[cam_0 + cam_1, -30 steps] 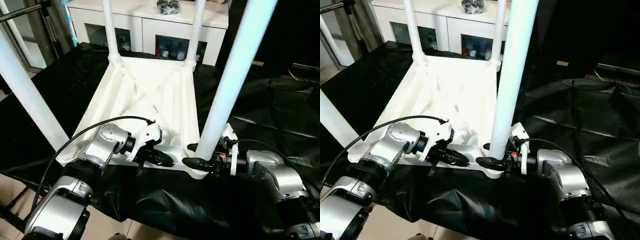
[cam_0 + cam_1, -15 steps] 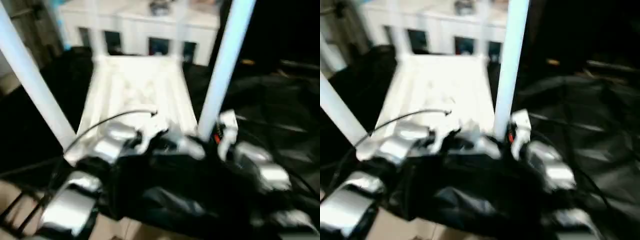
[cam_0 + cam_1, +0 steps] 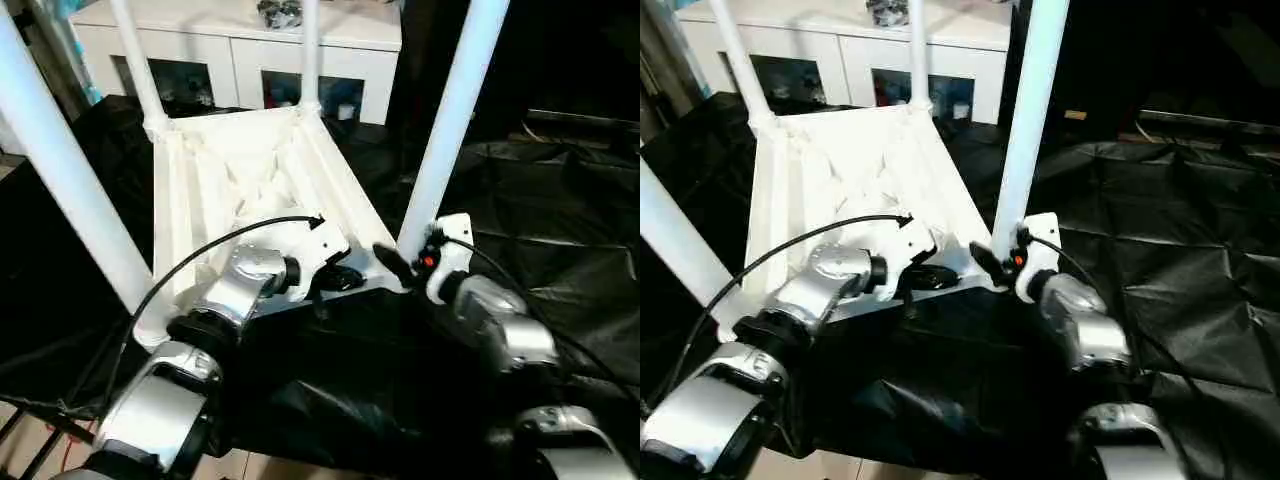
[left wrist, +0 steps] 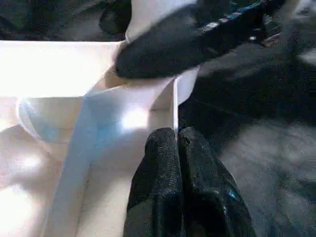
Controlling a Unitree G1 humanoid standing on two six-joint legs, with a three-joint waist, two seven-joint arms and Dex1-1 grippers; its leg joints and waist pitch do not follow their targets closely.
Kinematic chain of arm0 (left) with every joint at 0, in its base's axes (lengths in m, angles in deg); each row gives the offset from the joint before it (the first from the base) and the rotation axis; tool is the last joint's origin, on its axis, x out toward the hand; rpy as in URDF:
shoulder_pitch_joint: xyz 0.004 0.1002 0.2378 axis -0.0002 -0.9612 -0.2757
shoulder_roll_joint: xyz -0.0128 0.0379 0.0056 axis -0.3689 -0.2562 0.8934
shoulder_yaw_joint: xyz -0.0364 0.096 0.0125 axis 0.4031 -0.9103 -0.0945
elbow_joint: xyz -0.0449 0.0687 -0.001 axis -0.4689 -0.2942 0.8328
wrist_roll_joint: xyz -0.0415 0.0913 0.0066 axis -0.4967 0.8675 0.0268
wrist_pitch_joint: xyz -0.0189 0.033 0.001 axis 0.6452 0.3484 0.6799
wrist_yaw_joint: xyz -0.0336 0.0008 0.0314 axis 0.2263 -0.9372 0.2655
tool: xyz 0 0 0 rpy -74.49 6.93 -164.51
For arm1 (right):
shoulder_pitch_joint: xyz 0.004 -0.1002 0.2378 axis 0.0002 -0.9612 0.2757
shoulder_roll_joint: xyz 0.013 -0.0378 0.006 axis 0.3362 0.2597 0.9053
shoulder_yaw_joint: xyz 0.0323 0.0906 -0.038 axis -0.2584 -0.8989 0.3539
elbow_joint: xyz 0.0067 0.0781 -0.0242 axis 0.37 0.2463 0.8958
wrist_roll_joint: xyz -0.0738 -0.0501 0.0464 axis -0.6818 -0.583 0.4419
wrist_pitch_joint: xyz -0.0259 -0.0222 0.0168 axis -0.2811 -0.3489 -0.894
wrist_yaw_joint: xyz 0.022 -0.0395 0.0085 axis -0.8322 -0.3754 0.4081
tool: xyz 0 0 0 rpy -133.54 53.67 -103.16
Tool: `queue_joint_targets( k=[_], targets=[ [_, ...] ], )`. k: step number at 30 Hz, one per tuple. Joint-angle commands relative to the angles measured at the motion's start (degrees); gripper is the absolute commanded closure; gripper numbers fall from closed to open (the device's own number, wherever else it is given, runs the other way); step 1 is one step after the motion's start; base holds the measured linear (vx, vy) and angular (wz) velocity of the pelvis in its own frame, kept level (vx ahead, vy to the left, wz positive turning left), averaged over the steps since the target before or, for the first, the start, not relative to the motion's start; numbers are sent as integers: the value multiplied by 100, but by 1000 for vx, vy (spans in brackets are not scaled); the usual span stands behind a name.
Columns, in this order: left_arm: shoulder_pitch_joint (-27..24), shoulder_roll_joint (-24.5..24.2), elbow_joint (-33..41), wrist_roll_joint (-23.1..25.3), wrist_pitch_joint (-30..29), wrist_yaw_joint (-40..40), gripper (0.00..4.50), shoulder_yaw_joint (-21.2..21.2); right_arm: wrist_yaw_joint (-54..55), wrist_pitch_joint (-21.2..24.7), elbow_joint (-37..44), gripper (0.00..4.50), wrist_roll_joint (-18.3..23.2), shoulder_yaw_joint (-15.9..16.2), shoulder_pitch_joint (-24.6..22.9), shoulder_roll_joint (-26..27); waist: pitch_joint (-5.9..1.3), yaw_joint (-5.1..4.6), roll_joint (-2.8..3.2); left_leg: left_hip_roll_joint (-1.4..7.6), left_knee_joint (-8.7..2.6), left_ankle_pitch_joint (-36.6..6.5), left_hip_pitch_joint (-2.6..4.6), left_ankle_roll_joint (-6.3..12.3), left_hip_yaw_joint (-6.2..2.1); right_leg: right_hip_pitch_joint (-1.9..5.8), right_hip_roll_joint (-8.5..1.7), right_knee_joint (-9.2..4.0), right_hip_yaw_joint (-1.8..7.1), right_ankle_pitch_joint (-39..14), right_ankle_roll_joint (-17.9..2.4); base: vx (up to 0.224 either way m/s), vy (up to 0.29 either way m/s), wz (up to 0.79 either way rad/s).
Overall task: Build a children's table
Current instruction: Rotate leg to tighten
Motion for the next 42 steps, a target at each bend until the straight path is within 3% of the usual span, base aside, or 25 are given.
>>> queue_joint_targets(
  k=[1,3,7,13,22,23,25,40,41,42],
  targets=[
    [-2,78,290,-209,123,-486,450,-157,-702,194,214,80,81,486,-158,6,-378,79,-19,-2,-307,-1202,21,445,0,324,-172,-363,135,-498,-1529,0,0,0],
    [-64,-10,405,-253,102,-757,450,-201,-1164,251,470,80,168,587,-286,-189,-378,115,-22,7,-296,-1120,31,548,9,333,-170,-343,129,-269,-1644,0,0,0],
    [-208,-295,659,-302,11,-1442,450,-357,-1967,429,922,80,327,703,-510,-604,-369,244,-15,40,-300,-1078,52,557,30,336,-162,-325,126,-281,-1648,0,0,0],
    [-256,-681,655,-135,278,-1746,450,-448,-2428,494,1177,80,403,724,-619,-943,-346,362,2,58,-328,-1364,95,323,41,281,-176,-358,137,-742,-1544,0,0,0],
    [-322,-802,807,-127,28,-1735,450,-482,-2324,442,1170,80,305,724,-617,-927,-359,358,-10,37,-325,-1239,69,243,33,294,-187,-346,140,-737,-1456,0,0,0],
    [-326,-801,809,-136,18,-1744,407,-489,-2318,446,1180,69,309,733,-623,-927,-358,357,-10,35,-326,-1245,67,244,31,293,-186,-351,138,-761,-1452,0,0,0],
    [-333,-813,764,-88,120,-1691,397,-522,-2314,456,1203,69,316,739,-636,-926,-364,354,-15,31,-323,-1231,63,252,27,300,-184,-349,137,-748,-1441,0,0,0],
    [-290,-766,546,1,200,-1309,397,-522,-2213,435,1227,69,327,675,-678,-934,-369,335,-18,28,-314,-1194,62,284,26,302,-182,-348,136,-714,-1444,0,0,0],
    [-289,-771,530,14,206,-1312,425,-539,-2205,430,1234,69,328,673,-683,-936,-367,335,-24,26,-314,-1192,58,285,26,304,-182,-349,136,-720,-1438,0,0,0],
    [-289,-771,530,14,206,-1312,425,-539,-2205,430,1234,69,328,673,-683,-936,-364,336,-20,27,-318,-1209,61,282,26,300,-182,-353,135,-743,-1435,0,0,0]
  ],
)
